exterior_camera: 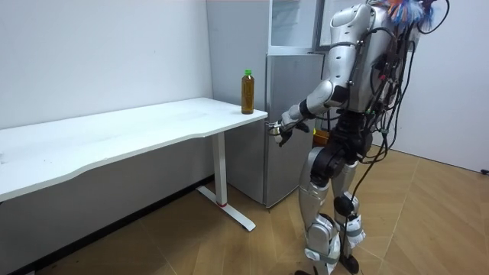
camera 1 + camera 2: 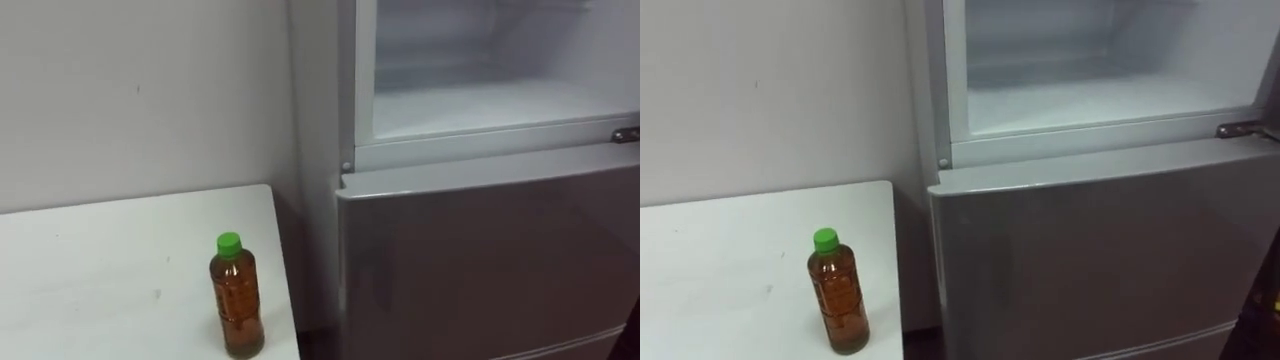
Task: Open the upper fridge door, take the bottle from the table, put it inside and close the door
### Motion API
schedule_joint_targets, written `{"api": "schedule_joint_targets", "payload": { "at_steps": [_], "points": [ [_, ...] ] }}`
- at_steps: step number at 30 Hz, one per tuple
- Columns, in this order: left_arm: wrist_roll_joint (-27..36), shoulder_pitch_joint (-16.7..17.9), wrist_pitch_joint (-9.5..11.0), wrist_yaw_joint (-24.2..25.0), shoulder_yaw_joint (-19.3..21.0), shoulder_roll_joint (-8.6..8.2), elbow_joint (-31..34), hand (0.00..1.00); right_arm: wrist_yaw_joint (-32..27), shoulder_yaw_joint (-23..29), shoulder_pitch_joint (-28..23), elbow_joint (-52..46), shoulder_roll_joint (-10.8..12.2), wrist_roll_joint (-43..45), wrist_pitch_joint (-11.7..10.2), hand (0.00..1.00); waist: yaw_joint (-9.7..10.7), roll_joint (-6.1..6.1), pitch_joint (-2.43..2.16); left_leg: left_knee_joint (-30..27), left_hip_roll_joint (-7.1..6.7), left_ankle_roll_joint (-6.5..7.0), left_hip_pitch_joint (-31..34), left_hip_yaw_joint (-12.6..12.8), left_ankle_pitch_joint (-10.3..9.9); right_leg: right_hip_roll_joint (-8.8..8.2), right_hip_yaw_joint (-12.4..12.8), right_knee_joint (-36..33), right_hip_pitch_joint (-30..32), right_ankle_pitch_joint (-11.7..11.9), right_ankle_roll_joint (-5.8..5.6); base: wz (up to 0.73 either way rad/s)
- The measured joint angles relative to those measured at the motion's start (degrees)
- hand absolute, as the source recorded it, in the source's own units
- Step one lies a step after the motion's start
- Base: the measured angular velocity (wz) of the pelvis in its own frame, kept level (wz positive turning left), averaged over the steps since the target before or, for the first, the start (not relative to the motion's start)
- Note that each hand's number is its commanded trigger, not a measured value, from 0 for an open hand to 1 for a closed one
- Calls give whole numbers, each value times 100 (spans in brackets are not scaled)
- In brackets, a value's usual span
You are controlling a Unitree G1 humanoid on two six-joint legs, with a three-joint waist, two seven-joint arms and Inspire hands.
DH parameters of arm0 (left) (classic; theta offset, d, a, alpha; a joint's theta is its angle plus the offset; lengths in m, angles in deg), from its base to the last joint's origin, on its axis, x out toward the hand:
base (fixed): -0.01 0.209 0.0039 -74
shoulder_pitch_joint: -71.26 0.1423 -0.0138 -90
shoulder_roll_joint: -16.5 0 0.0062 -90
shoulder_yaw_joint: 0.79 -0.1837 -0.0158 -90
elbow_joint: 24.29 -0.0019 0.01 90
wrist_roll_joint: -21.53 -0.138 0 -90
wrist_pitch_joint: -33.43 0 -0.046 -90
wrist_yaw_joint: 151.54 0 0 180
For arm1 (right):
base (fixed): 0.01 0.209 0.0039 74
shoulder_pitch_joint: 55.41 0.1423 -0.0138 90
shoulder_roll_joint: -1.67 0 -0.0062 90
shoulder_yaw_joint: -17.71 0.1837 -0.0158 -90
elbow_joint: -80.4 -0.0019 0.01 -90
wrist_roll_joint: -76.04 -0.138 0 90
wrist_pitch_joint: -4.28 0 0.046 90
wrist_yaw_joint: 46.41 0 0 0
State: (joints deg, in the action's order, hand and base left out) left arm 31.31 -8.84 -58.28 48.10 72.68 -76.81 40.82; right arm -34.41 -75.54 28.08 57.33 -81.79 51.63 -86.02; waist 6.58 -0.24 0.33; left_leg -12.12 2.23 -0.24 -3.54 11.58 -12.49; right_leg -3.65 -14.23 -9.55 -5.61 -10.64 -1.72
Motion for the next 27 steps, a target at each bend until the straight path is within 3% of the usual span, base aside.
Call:
{"api": "schedule_joint_targets", "payload": {
  "at_steps": [3,7,13,19,22,27],
  "points": [
    [-321,38,238,-209,74,-149,-561,0,22,-1,-140,-85,2,-9,-100,0,-134,6,-6,18,-5,-6,-23,-5,4,-2,-8,0,-21,-12,3,0],
    [-324,307,366,-540,290,-193,-1125,0,48,3,-157,-57,11,-17,-112,0,-230,29,-7,-3,-19,-8,-24,-25,4,-6,-11,9,-30,-29,-5,1],
    [-324,362,537,-1176,855,-275,-2303,0,44,-21,-190,-40,33,7,-175,0,-342,55,-3,1,-24,-8,-23,-55,3,-15,-33,6,-34,-51,-8,1],
    [-306,372,846,-1580,1091,-401,-2867,0,39,-7,-252,-27,59,42,-348,0,-432,60,-7,7,-28,-7,-25,-74,3,-19,-54,-17,-69,-54,-7,2],
    [-307,425,886,-1816,1211,-516,-3010,0,-8,5,-298,-23,82,44,-393,0,-443,58,-7,39,-32,-8,-77,-81,2,-16,-47,-8,-97,-54,-8,0],
    [-326,529,936,-2051,1363,-525,-3121,0,-41,17,-307,-10,85,113,-394,0,-463,46,-18,87,-48,-8,-114,-86,3,-26,-70,-2,-143,-71,-20,0]
  ]
}}
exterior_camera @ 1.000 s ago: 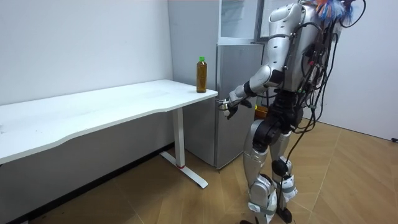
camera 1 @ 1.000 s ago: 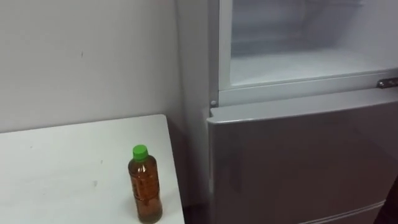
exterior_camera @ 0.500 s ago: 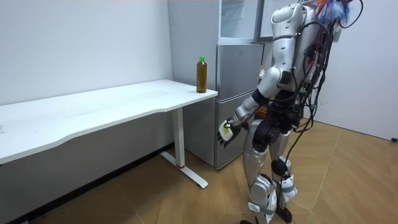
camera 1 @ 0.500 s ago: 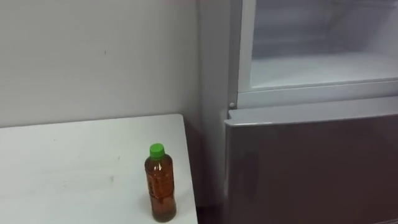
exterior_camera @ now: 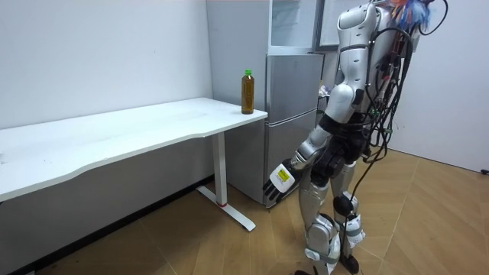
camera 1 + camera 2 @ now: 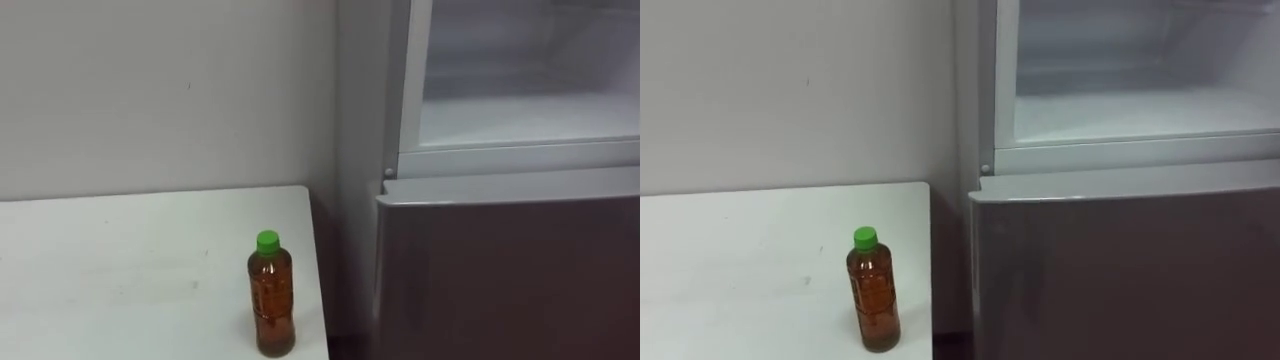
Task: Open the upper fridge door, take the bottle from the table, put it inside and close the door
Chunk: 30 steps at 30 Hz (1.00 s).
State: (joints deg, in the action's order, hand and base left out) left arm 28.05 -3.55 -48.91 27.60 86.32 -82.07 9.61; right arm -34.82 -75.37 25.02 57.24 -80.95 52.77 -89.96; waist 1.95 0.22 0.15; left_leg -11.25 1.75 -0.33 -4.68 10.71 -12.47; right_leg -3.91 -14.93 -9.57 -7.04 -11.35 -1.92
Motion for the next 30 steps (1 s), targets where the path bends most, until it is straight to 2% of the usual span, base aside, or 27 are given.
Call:
{"api": "schedule_joint_targets", "payload": {
  "at_steps": [5,12,20,23,26,28,30],
  "points": [
    [-49,4,-6,-150,265,-3,-195,0,-14,1,-49,37,4,-5,1,0,-49,12,-3,26,-10,0,4,-7,0,-4,5,9,11,-4,-7,0],
    [-71,-5,-11,-320,266,-8,-240,0,38,-2,-59,67,12,-106,10,0,-48,31,-27,39,-25,0,24,-40,0,0,-15,82,-13,-5,-12,1],
    [-578,-118,-10,-353,278,-17,-240,0,192,37,-66,-85,6,89,6,0,-64,43,-33,47,-33,1,34,-44,0,-7,-16,93,2,-10,-19,0],
    [-622,-197,-5,-369,257,-18,-248,0,186,-26,-77,-441,2,416,8,0,-74,40,-31,45,-33,1,41,-45,0,-7,-14,82,13,-10,-19,0],
    [-747,-263,23,-388,264,-17,-341,0,171,-50,-123,-1421,-15,856,65,0,-99,44,-37,38,-31,2,60,-39,1,-9,1,42,75,-9,-17,0],
    [-878,-306,42,-383,266,-18,-341,0,201,-76,-85,-2213,-12,910,-84,0,-111,28,-28,-3,-30,3,99,-48,1,-14,-1,1,111,-8,-16,0],
    [-959,-315,56,-371,265,-19,-330,0,265,-97,-57,-2522,3,903,-206,0,-145,29,-21,-5,-29,3,98,-58,1,-15,-14,0,99,-9,-17,4]
  ]
}}
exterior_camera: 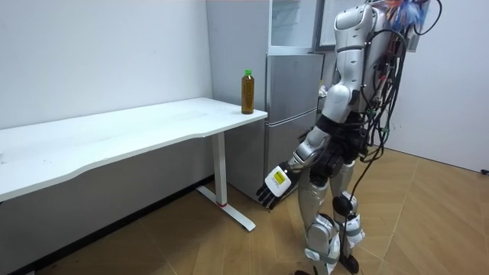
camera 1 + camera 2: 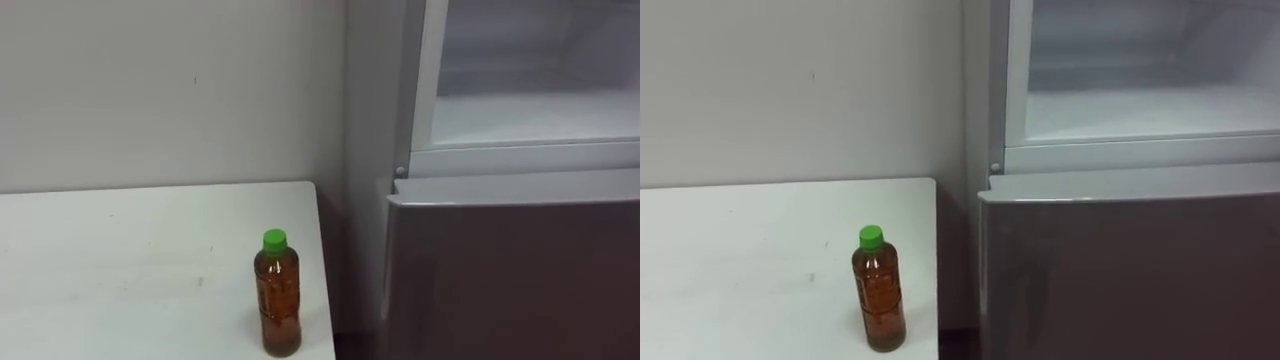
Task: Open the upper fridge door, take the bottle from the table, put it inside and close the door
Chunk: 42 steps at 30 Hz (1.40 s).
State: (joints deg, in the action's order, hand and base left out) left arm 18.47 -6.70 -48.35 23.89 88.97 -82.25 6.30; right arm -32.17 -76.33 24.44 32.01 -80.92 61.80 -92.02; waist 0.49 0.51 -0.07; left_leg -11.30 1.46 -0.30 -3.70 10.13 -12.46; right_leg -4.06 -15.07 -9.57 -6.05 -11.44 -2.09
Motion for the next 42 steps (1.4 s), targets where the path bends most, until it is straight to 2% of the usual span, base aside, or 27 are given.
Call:
{"api": "schedule_joint_targets", "payload": {
  "at_steps": [4,9,12,16,21,31,37,42],
  "points": [
    [-58,12,57,9,0,2,119,0,177,-171,-37,-758,-2,4,5,0,-97,26,-1,-3,-10,0,66,-83,-2,-8,-69,11,7,-10,-5,8],
    [-162,71,61,12,1,2,271,0,222,-306,-77,-1591,-6,19,7,0,-119,15,-15,-7,-11,0,102,-86,-1,-7,-83,15,20,-10,-5,2],
    [-158,62,64,12,1,6,219,0,246,-360,-73,-2148,-10,60,-5,0,-169,17,6,-14,-10,0,94,-84,1,-6,-79,-5,21,-7,-2,0],
    [-158,34,64,24,-11,5,220,0,387,-425,-15,-2414,1,62,4,0,-264,28,12,-18,-9,0,75,-86,1,-9,-82,-21,8,-5,-2,0],
    [-160,5,62,22,-7,-4,227,0,425,-423,-10,-3088,0,61,9,0,-292,-20,29,-18,-3,0,110,-87,0,-7,-81,-40,18,-3,1,0],
    [-159,53,36,38,-7,-1,228,0,456,-416,127,-3747,-3,-119,100,0,-325,-3,9,-8,-4,6,117,-89,4,-17,-79,-113,40,-1,3,0],
    [-158,53,3,19,-4,14,264,0,297,-435,259,-4018,3,-199,101,0,-467,80,-26,-31,-6,8,117,-103,6,-17,-84,-113,39,-1,3,0],
    [-158,23,-34,19,-3,74,271,0,109,-433,343,-4017,-11,-199,101,0,-535,159,-18,-33,-8,8,125,-155,6,-16,-136,-111,15,-1,3,6]
  ]
}}
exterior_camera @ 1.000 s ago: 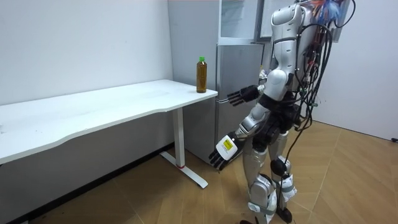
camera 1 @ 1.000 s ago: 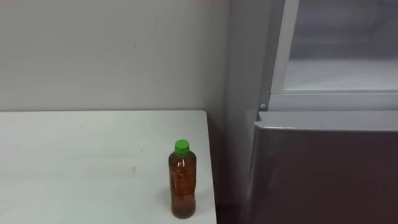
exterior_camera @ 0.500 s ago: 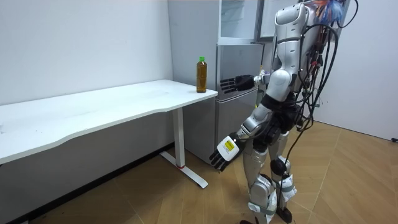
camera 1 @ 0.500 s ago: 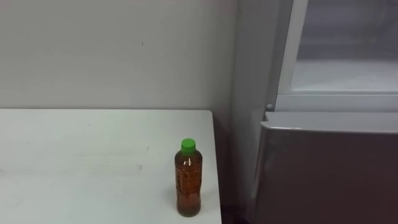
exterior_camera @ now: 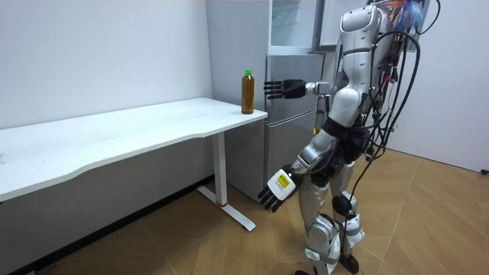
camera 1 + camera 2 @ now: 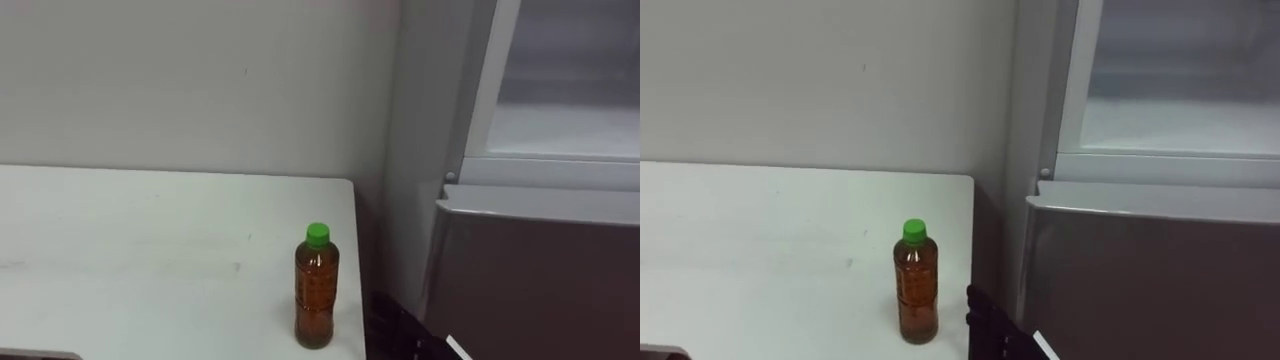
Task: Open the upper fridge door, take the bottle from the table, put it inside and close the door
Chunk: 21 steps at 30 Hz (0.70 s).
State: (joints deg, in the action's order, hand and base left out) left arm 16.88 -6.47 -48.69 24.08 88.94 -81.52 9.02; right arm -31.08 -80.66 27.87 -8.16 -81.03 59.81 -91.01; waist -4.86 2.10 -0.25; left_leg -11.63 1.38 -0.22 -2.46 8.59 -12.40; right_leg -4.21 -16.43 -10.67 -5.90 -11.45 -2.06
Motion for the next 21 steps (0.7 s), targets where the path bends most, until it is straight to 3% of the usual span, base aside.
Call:
{"api": "schedule_joint_targets", "payload": {
  "at_steps": [12,21],
  "points": [
    [12,-20,-9,-7,2,98,11,0,-269,1,297,4,-22,0,0,0,-29,108,33,-16,-3,-12,97,-148,15,3,-150,3,6,0,0,6],
    [21,-28,3,-56,-3,175,8,0,-422,1,345,4,-48,-442,-1,0,-37,166,28,-148,-11,-14,319,-321,18,1,-320,2,105,2,3,10]
  ]
}}
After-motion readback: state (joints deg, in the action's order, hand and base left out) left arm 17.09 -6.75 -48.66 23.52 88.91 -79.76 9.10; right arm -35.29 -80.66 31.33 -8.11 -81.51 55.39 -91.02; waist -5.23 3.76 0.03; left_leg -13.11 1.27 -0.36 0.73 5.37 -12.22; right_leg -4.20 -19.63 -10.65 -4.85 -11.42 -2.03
